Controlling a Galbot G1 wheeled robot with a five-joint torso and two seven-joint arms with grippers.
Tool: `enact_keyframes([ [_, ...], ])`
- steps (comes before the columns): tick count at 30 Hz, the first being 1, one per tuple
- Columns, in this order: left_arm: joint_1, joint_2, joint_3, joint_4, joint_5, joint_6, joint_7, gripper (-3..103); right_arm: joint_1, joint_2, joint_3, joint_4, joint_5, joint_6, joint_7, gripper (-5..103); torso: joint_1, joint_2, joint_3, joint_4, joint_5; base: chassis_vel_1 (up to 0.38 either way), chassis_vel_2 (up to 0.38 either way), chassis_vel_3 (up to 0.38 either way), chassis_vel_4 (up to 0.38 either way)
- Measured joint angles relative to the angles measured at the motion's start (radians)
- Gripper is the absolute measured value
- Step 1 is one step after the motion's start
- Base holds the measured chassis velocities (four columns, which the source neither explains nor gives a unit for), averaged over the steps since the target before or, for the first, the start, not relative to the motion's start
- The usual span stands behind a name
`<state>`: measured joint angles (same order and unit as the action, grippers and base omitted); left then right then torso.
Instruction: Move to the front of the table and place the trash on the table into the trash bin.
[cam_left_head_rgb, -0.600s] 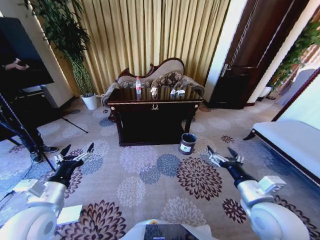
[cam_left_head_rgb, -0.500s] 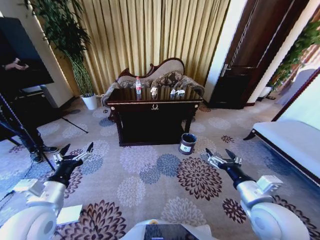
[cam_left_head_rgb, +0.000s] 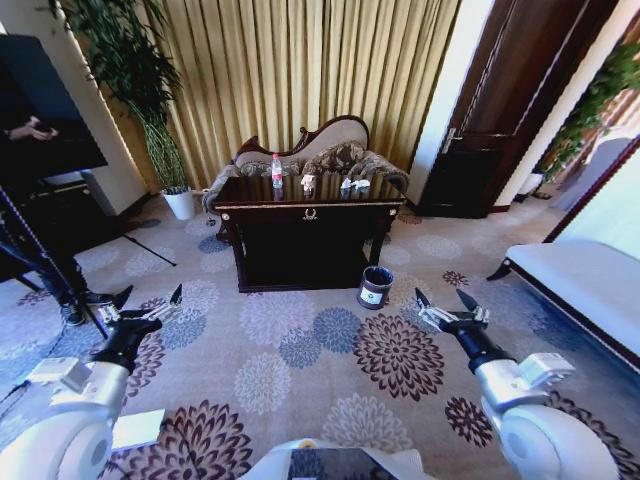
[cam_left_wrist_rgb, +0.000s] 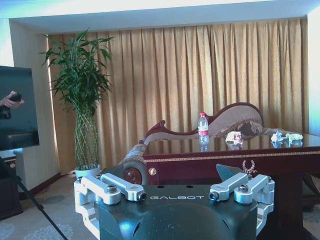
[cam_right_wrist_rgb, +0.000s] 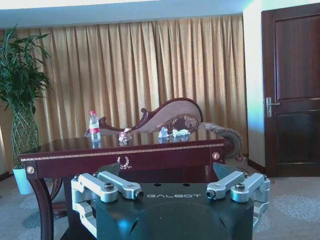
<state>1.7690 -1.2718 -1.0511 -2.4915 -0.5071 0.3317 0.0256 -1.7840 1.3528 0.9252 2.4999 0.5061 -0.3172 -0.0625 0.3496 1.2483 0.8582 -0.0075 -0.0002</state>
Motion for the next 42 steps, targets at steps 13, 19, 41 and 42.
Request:
enact_keyframes([
  [13,0.003,-0.006,0.005,-0.001,-0.007,-0.001,0.004,100,0.0,0.003,-0.001,0.0,0.001,0.001,0.0,100,0.0,0.0,0.0,0.0,0.0,0.0,0.0,0.0,0.0],
  [19,0.004,-0.006,0.004,0.0,-0.007,-0.004,0.006,100,0.0,0.001,0.001,0.0,0.006,-0.001,0.0,100,0.0,0.0,0.0,0.0,0.0,0.0,0.0,0.0,0.0],
  [41,0.007,-0.008,0.002,-0.003,-0.009,-0.01,0.01,100,-0.002,0.004,0.001,0.0,0.008,0.0,-0.01,100,0.0,0.0,0.0,0.0002,0.0003,-0.134,0.126,0.121,-0.115],
  [42,0.008,-0.008,0.003,-0.003,-0.01,-0.01,0.01,100,-0.003,0.005,0.001,0.0,0.008,0.0,-0.011,100,0.0,0.0,0.0,0.0,0.0006,-0.303,0.244,0.259,-0.3],
])
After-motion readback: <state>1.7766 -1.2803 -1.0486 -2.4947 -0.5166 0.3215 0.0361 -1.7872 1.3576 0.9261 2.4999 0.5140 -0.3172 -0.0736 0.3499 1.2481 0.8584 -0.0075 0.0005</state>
